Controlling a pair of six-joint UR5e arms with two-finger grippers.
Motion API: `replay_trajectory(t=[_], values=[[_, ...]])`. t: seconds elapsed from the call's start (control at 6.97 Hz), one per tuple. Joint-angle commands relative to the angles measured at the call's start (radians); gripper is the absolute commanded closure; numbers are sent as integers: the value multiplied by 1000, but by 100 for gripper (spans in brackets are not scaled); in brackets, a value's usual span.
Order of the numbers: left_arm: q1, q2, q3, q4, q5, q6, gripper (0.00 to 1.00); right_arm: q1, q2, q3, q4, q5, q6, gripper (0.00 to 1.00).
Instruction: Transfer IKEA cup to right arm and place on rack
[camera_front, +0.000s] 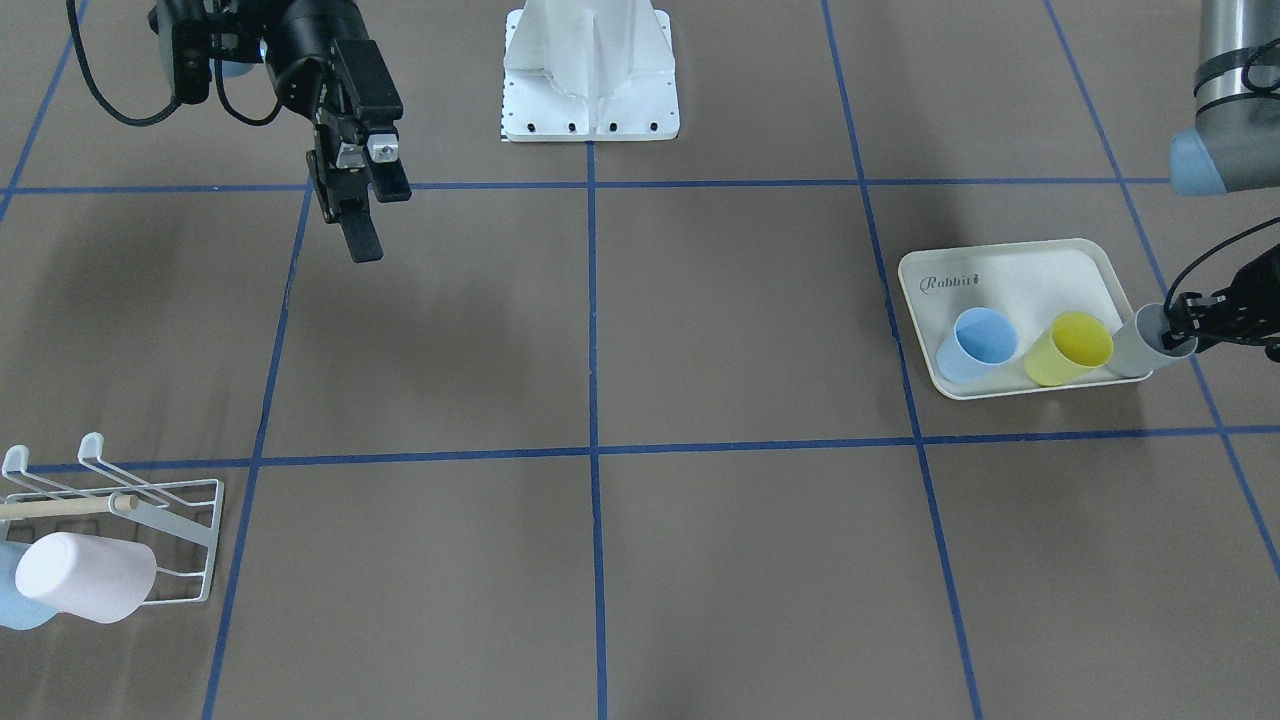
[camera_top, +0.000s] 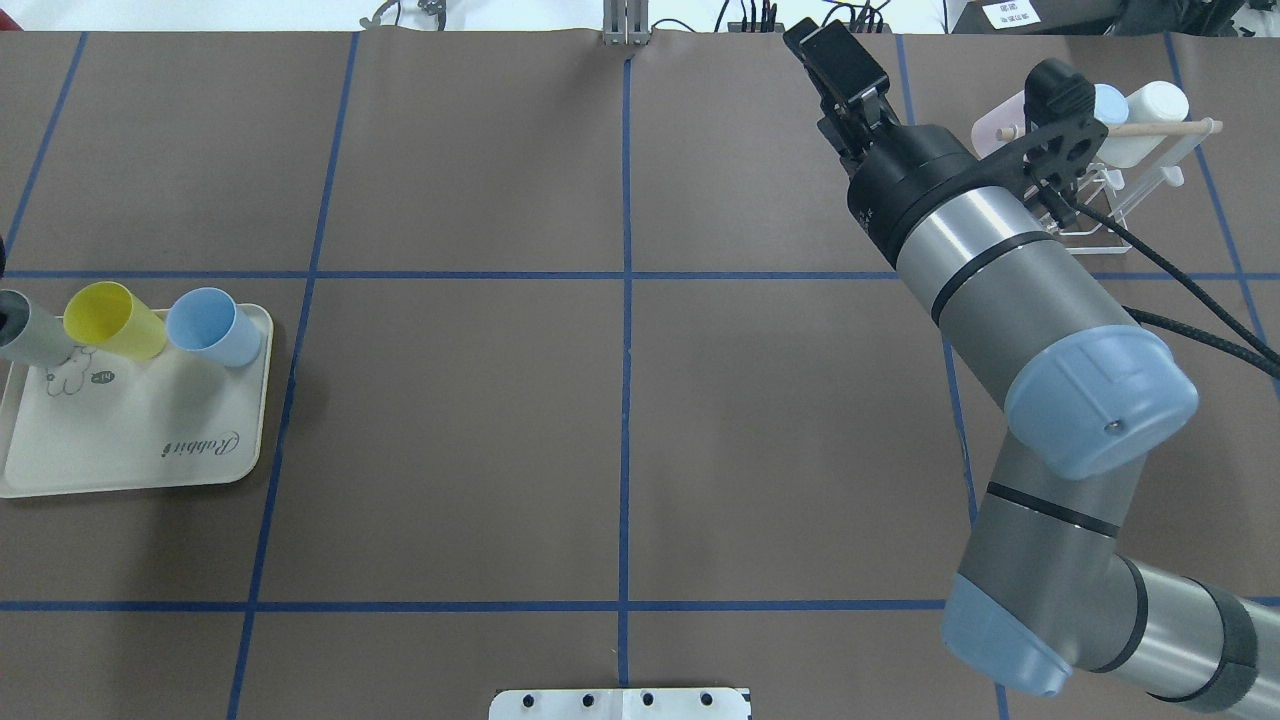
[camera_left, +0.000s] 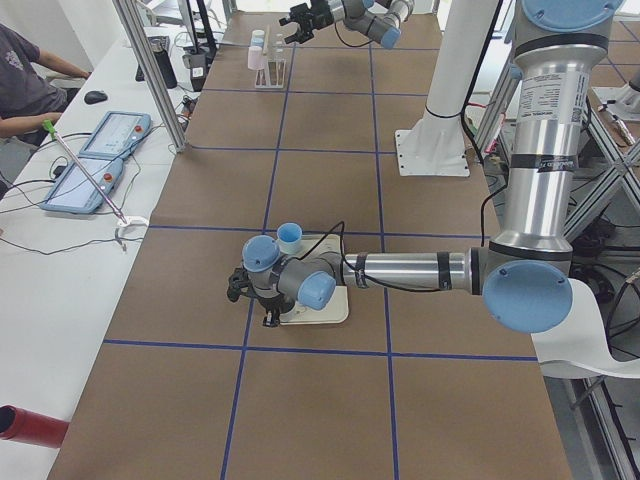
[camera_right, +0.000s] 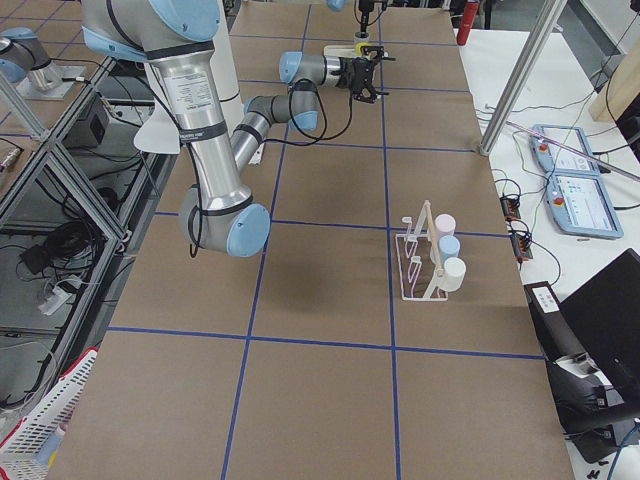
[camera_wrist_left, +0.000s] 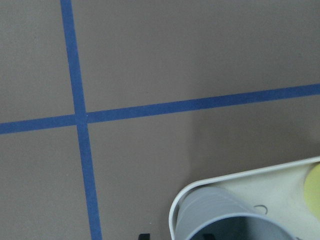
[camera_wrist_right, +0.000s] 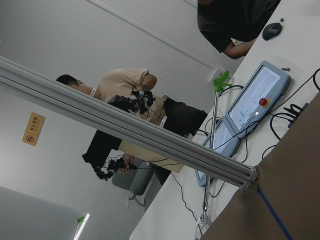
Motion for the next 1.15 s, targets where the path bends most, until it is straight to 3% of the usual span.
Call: replay_trajectory(t=[0.0, 0.14, 0.57, 1.0], values=[[1, 3, -5, 1, -5, 4, 91, 0, 2, 0, 0, -1, -3, 0], [-1, 6, -10, 3, -8, 4, 100, 0, -1, 0, 0, -3, -3, 0], [-37, 49, -135, 18, -19, 5, 100, 0, -4, -9, 0, -10, -8, 0], [-241, 5, -142, 23, -11, -6, 100, -2, -3, -17, 3, 0, -11, 0]])
